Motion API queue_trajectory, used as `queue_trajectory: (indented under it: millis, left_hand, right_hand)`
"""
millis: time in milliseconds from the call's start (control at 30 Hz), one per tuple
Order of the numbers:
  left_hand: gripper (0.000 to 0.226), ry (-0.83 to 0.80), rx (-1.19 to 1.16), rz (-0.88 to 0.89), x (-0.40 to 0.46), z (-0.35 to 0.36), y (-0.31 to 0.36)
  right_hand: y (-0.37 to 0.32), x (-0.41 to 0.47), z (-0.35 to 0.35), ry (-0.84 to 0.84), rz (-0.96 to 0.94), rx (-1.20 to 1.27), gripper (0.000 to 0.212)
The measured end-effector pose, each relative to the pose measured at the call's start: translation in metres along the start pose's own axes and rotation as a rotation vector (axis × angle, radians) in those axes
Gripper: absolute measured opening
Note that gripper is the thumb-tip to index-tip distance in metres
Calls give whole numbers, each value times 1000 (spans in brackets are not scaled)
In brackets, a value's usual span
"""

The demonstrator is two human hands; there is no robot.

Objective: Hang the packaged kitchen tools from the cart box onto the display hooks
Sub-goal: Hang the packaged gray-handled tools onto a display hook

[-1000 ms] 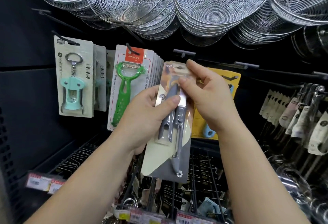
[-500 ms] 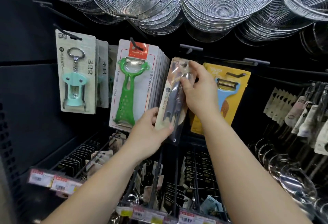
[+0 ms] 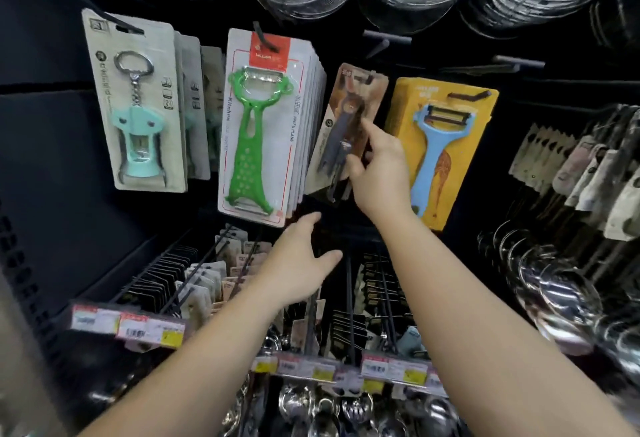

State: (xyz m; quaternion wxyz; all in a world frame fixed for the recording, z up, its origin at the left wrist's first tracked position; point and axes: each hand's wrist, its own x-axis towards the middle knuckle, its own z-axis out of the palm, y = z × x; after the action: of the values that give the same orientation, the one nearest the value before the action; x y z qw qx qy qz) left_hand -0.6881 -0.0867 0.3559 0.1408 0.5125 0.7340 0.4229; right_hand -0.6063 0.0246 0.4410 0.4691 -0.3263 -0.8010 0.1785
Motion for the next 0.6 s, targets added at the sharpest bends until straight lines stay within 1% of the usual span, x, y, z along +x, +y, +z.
queue_trajectory:
  millis: [133,267,367,600]
  left_hand:
    - [67,-104,191,-15,-18,16,-17]
    - [66,-268,329,39,-50,48,-23]
    - [68,-368,370,97,-74,78,-16]
    - [68,-473,381,260,-100,165,30]
  right_hand:
    - [33,-55,12,-154,51,-57,54]
    - [73,-112,1,-258,152,-167,50]
    - [99,-155,-22,-267,233,-232,51]
    - [141,-267,-113,-221,456,-347,55]
